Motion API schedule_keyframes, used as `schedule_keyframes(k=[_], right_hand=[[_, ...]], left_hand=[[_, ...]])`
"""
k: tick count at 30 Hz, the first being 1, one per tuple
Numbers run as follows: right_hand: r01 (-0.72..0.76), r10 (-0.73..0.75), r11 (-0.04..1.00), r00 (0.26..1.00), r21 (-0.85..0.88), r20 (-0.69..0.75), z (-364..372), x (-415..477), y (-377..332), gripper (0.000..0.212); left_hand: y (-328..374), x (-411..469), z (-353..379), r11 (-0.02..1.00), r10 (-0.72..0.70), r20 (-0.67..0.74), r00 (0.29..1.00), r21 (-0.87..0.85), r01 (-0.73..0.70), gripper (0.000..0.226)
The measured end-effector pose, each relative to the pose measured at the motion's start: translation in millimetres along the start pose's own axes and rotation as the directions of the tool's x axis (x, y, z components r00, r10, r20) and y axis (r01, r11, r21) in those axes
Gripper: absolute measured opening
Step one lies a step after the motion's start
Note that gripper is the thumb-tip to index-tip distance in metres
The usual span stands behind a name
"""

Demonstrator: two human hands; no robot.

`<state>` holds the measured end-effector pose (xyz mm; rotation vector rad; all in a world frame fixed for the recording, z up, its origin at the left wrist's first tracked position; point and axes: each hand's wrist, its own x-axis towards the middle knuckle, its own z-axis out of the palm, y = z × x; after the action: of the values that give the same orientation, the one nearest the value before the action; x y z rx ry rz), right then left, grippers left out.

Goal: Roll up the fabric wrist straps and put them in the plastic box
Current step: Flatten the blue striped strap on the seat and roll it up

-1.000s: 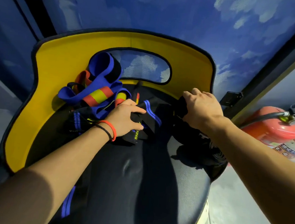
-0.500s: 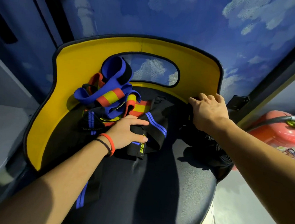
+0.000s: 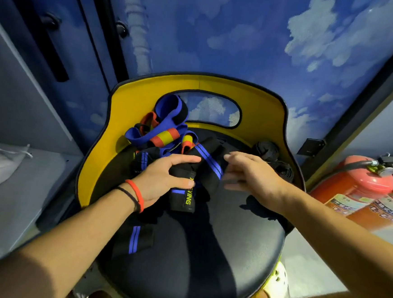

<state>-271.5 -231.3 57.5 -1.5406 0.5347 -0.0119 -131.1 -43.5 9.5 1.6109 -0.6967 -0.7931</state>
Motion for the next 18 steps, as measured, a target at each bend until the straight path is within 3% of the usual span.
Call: schedule_keyframes(k=[3,6,9,13,16,18], right_hand=[[0.028,-0.027,1.000,0.999,-0.008,0.031,5.4,-11.0,8.4,0.028],[-0.022,0.022,1.000,1.000,-0.006,-0.009,12.9,-15.6,25.1,0.024],[-0.076,0.082,0.994,0.994,0.079,-0.074,16.8,-13.3,40.5,0.026],[-0.113,0.143,0.967,0.982,0.227,-0.120,18.4,-8.0,57.2,0.028],[-0.123,0.167,0.967,0.968,0.224,-0.188,9.8,-4.0,66.5,0.028],[-0.128,0.171,0.974,0.958,0.189,-0.232,1.4,1.0,71.5,0.028]], left_hand=[[5.7,-21.7,5.2,1.000,-0.011,0.031,0.999,-0.021,0.012,0.062],[-1.2,-43.4,9.0,0.985,-0.024,0.006,1.000,0.170,0.022,0.058],[-19.9,-55.8,6.5,0.932,-0.058,-0.009,0.998,0.359,0.058,0.039],[-42.3,-67.8,11.8,0.939,-0.227,-0.036,0.973,0.258,0.228,0.022],[-62.0,-70.9,8.0,0.910,-0.223,-0.058,0.973,0.345,0.229,0.027],[-57.3,-70.8,3.5,0.871,-0.269,-0.125,0.955,0.391,0.296,0.014]])
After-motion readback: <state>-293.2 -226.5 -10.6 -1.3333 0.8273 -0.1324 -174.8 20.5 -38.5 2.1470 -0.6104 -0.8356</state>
